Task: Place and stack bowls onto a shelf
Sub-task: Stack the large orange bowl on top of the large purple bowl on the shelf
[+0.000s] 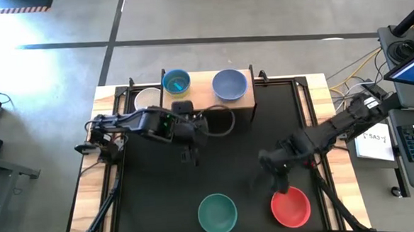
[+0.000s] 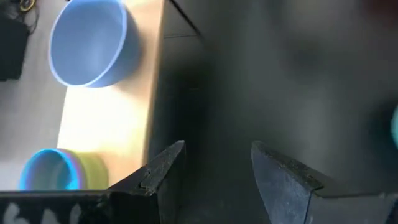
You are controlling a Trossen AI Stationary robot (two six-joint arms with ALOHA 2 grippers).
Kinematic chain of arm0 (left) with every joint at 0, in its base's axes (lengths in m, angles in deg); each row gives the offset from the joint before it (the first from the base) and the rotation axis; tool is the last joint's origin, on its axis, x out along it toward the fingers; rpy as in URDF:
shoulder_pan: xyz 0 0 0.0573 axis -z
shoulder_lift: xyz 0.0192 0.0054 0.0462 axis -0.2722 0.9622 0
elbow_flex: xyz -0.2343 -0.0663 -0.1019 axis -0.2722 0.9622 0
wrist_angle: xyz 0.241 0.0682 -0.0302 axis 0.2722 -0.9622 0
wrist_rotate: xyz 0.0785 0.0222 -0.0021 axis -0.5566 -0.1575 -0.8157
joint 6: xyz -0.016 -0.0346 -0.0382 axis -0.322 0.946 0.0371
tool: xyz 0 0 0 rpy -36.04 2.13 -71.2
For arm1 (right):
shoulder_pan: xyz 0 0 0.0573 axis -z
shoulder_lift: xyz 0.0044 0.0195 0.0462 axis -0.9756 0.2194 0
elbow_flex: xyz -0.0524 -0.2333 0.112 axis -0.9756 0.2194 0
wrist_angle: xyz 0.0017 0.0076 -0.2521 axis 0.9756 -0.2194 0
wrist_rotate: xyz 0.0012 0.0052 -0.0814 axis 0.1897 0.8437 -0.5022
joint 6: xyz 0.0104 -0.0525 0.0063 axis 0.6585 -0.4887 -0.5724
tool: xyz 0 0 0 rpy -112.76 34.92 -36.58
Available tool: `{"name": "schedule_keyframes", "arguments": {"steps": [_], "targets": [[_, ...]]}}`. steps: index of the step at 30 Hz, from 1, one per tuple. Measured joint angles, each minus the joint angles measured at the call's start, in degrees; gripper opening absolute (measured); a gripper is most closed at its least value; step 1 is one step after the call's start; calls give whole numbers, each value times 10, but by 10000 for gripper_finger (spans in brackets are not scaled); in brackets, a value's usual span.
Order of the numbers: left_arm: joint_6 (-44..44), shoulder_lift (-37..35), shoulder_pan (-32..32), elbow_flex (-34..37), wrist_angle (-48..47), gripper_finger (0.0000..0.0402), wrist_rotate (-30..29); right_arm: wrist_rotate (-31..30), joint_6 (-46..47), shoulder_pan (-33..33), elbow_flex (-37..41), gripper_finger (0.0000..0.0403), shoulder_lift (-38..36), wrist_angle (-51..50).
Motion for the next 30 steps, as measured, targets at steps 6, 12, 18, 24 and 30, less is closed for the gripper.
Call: {"name": "schedule_keyframes", "arguments": {"steps": [6,12,18,24,30], "targets": [[45,0,51,0,0,167,0,-45,78,-77,8,178,13,-4],[70,0,97,0,7,167,-1,-72,93,-122,11,178,43,-3],[72,0,126,0,10,167,-51,-78,43,-142,15,178,82,-4],[55,0,127,0,8,167,-57,-77,-41,-142,24,178,106,-5],[43,0,126,0,8,167,-57,-62,-57,-142,49,178,108,14]]}}
